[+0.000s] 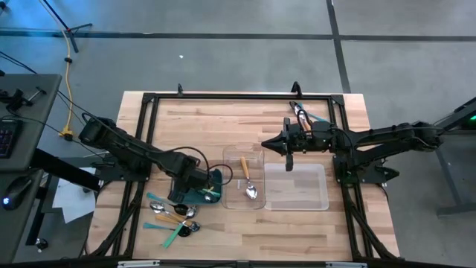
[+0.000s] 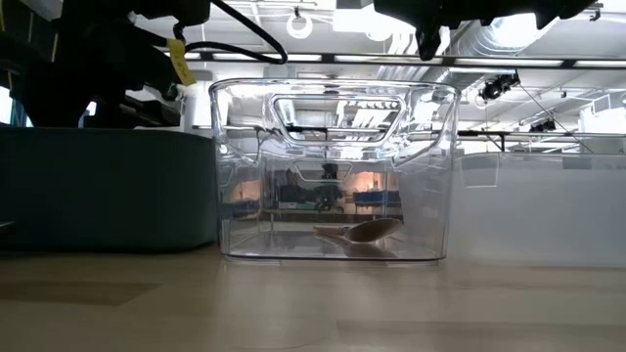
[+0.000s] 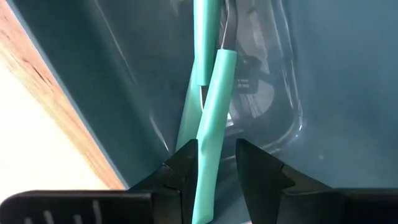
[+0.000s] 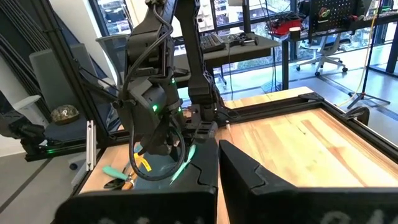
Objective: Sort silverware by color (type)
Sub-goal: Put the light blue spoon into the blue bin
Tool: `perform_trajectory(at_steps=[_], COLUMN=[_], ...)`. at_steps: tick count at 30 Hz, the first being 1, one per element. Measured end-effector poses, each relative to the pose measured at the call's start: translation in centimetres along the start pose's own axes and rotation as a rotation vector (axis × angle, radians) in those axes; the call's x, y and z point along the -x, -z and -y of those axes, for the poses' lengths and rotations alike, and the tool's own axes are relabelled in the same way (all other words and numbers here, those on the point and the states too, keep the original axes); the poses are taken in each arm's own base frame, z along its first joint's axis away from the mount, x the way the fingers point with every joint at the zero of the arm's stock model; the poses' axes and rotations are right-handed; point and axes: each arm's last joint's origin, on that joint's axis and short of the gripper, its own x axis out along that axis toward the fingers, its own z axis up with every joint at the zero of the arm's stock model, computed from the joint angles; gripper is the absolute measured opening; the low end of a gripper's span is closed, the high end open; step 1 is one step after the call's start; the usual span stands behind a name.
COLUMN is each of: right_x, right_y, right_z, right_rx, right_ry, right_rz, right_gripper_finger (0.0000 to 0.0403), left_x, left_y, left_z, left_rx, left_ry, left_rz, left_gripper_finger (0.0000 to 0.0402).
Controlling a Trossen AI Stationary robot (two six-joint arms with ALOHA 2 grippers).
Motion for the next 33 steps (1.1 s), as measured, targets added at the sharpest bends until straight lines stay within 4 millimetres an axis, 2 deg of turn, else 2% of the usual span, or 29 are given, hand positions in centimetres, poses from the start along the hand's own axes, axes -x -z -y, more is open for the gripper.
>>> perform_trajectory(at_steps=[5, 8, 11, 14, 20, 22, 24, 26, 33], right_x=[0.0, 0.0, 0.0, 0.0, 0.0, 0.0, 0.0, 0.0, 0.0], right_y=[0.0, 0.0, 0.0, 0.0, 0.0, 0.0, 0.0, -0.1, -0.1], right_z=[0.0, 0.0, 0.0, 0.0, 0.0, 0.0, 0.0, 0.0, 0.0], right_rx=[0.0, 0.0, -0.001, -0.003, -0.003, -0.003, -0.003, -0.004, 0.0], right_ry=[0.0, 0.0, 0.0, 0.0, 0.0, 0.0, -0.001, -0.002, -0.003], right_rz=[0.0, 0.0, 0.0, 0.0, 0.001, 0.0, 0.004, 0.007, 0.008], right_gripper_finger=[0.0, 0.0, 0.0, 0.0, 0.0, 0.0, 0.0, 0.0, 0.0], left_x=[0.4, 1.9, 4.4, 7.3, 14.6, 16.0, 16.2, 15.5, 10.4], left_y=[0.2, 0.3, 0.8, 1.7, 3.6, 4.5, 5.2, 5.7, 6.2], left_z=[0.0, -0.1, -0.7, -1.5, -3.2, -3.9, -4.5, -5.0, -5.7], left_rx=[0.001, 0.018, 0.042, 0.078, 0.167, 0.204, 0.243, 0.285, 0.414], left_ry=[0.003, 0.002, -0.003, -0.024, -0.116, -0.157, -0.186, -0.198, -0.124], left_rz=[-0.003, 0.041, 0.144, 0.33, 0.963, 1.151, 1.304, 1.424, 1.591], left_gripper_finger=[0.0099, 0.0099, 0.0099, 0.0099, 0.009, 0.0088, 0.0085, 0.0083, 0.0078])
